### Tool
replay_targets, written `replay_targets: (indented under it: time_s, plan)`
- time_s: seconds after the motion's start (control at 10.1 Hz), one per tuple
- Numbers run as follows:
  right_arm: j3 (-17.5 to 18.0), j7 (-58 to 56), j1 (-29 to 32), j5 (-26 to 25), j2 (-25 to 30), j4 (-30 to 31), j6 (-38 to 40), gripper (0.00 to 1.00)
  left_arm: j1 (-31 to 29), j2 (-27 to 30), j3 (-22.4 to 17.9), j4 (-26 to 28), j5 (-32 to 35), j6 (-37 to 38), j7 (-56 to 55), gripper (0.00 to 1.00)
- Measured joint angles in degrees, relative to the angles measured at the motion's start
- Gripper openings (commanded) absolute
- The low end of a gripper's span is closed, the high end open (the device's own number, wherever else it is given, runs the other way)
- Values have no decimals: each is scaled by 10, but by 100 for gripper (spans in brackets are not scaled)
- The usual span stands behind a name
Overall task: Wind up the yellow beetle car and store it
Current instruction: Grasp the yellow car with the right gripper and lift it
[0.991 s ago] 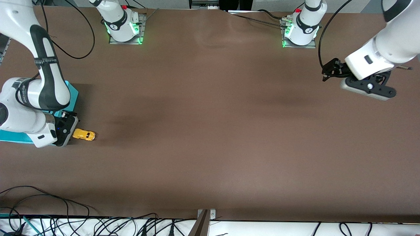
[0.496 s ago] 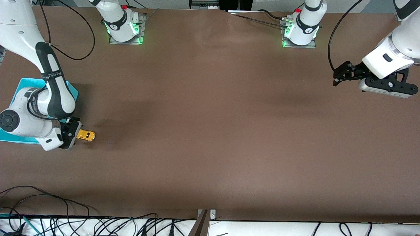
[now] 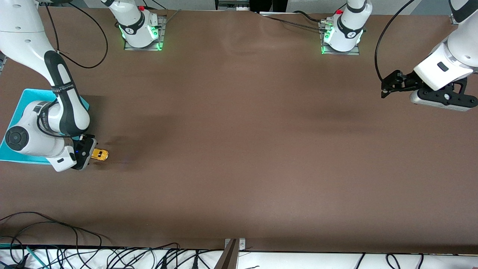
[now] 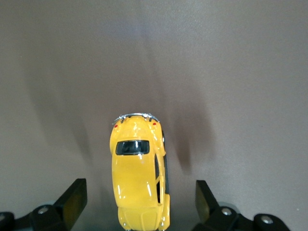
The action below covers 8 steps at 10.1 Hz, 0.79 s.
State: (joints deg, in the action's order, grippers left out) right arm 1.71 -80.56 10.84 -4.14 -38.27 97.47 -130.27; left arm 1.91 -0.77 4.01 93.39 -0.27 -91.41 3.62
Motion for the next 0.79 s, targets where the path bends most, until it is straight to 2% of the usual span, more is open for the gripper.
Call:
replay_targets:
  time_s: [0.2,0.3,0.79]
  plan:
    - [0,1,0,0,-1,0,0,19,-5,1,-2,0,0,13,-3,100]
    - [0,2,0,0,-1,0,0,0,-7,1,-3,0,0,15,-5,100]
    - [2,33,0,1,13,-2,12,0,-16,2,-2,0,0,16,-6,100]
